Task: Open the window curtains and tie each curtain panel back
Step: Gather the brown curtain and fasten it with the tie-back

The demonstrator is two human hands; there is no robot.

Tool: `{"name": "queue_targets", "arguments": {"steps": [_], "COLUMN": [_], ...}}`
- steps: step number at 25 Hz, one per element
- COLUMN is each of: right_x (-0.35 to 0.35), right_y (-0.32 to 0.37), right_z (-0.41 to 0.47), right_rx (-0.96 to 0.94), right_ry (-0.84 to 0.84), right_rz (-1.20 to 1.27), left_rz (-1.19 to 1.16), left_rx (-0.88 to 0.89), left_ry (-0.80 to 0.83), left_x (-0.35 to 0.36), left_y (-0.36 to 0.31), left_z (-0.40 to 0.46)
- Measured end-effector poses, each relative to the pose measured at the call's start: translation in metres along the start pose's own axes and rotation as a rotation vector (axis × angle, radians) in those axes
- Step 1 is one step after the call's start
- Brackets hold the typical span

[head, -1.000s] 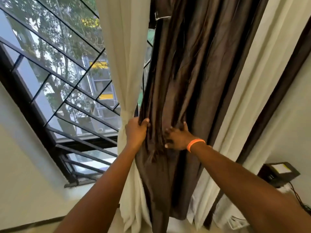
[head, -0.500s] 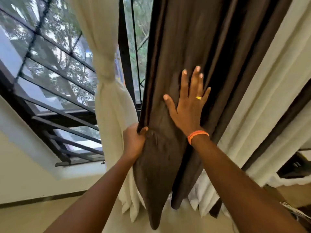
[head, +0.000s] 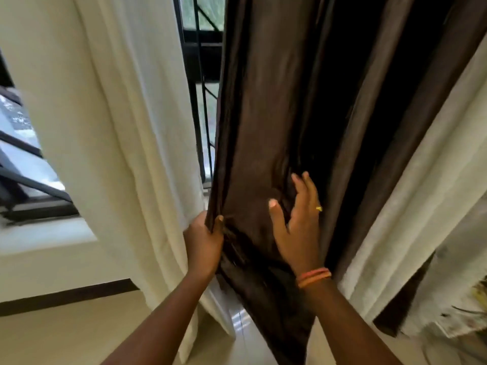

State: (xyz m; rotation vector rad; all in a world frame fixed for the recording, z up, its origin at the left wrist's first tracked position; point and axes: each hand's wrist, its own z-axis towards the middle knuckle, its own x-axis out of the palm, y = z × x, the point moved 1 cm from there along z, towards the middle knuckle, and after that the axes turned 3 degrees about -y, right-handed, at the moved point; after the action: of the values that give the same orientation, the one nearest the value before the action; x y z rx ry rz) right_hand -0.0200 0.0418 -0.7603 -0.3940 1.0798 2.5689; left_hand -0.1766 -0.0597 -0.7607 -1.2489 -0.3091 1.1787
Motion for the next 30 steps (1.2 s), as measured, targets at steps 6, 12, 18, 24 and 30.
{"name": "queue_targets", "arguments": {"steps": [6, 12, 18, 24, 30], "right_x": [0.066, 0.001, -0.078, -0.067, -0.239], "right_y": [-0.089, -0.043, 0.124, 0.066, 0.275], "right_z": [-0.200, -0.057, 0.202, 0.158, 0.400], "right_rx": [-0.195, -0.073, -0.211, -0.114, -0.205], "right_ry": [1.094, 0.266, -0.481, 0.785, 0.065], "right_rz": [-0.451, -0.144, -0.530, -0.821, -0.458], "left_rz": [0.033, 0.149, -0.205, 0.267, 0.857], "left_rx": [-0.116, -0.435, 0.103, 1.148, 0.917], "left_ry": [0.042, 0.100, -0.187, -0.201, 0.002], "left_x": [0.035, 0.034, -0.005, -0.050, -0.079], "left_y": [0.105, 0.133, -0.122, -0.411, -0.579], "left_z": [-0.089, -0.116, -0.020, 0.109, 0.229]}}
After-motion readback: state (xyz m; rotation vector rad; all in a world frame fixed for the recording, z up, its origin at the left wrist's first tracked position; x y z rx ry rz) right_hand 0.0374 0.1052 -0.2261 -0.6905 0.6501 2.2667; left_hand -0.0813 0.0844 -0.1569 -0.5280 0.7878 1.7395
